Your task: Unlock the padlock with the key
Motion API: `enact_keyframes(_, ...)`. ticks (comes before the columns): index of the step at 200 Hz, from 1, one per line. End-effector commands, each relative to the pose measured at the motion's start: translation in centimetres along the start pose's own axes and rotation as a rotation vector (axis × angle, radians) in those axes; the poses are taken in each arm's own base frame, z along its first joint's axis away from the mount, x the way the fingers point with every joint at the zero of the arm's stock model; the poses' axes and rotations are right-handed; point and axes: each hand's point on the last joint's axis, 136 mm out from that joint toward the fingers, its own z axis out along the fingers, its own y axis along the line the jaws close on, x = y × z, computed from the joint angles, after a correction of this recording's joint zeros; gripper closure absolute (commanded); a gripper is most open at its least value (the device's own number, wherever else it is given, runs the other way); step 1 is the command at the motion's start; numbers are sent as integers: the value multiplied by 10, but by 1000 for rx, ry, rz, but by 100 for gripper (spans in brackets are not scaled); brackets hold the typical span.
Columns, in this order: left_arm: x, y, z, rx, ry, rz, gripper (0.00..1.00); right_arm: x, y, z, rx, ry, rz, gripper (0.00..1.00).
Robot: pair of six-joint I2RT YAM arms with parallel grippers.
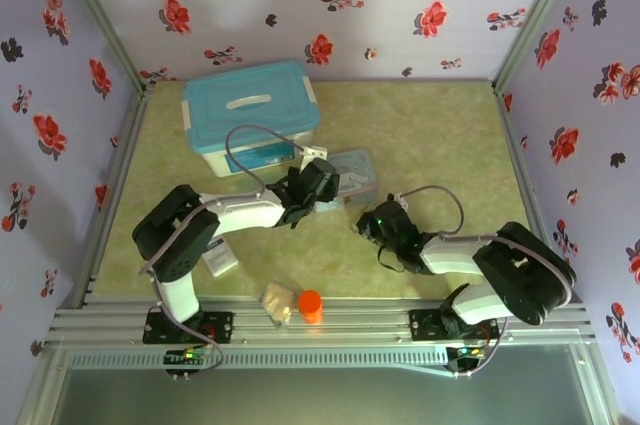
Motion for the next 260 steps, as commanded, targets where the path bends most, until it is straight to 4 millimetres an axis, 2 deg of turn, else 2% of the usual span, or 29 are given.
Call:
enact_keyframes(1,63,33,10,-93,235,188,21,50,-23,-7,42,323,-98,100)
enact_keyframes(20,54,29,7,-81,218,180,20,52,-26,-17,84,378,-145,100)
enact_keyframes(49,42,27,4,-60,189,154,17,50,-42,-30,148,442,-124,100)
enact_keyframes(69,27,24,4,-29,166,125,15,47,-53,-37,208,484,-124,99)
enact_keyframes(94,4,17,-5,7,117,117,12,36,-65,-52,323,494,-207,96)
enact_keyframes(128,-30,15,-33,55,44,94,7,20,-76,-65,432,500,-266,86)
enact_keyframes(144,-44,16,-48,81,12,80,6,14,-76,-65,461,485,-277,66)
enact_keyframes(158,-54,20,-63,92,-17,72,5,4,-76,-67,484,455,-299,71)
enact_keyframes(167,-61,25,-74,95,-38,64,5,-2,-71,-67,483,434,-315,67)
enact_keyframes(180,-68,37,-89,91,-61,45,4,-8,-67,-69,493,430,-337,54)
enact_keyframes(200,-75,65,-115,64,-102,4,2,-24,-62,-74,528,383,-377,51)
enact_keyframes(223,-74,115,-141,-3,-160,-72,0,-52,-49,-79,536,262,-420,43)
enact_keyframes(232,-69,136,-147,-38,-179,-94,0,-68,-42,-81,533,181,-440,38)
enact_keyframes(244,-63,170,-156,-123,-198,-125,0,-98,-34,-86,548,28,-477,20)
enact_keyframes(252,-56,191,-159,-186,-214,-129,0,-121,-30,-91,571,-88,-498,14)
enact_keyframes(257,-51,206,-160,-240,-225,-131,0,-135,-30,-96,590,-151,-512,5)
enact_keyframes(260,-48,215,-162,-271,-234,-138,0,-143,-29,-99,598,-191,-514,3)
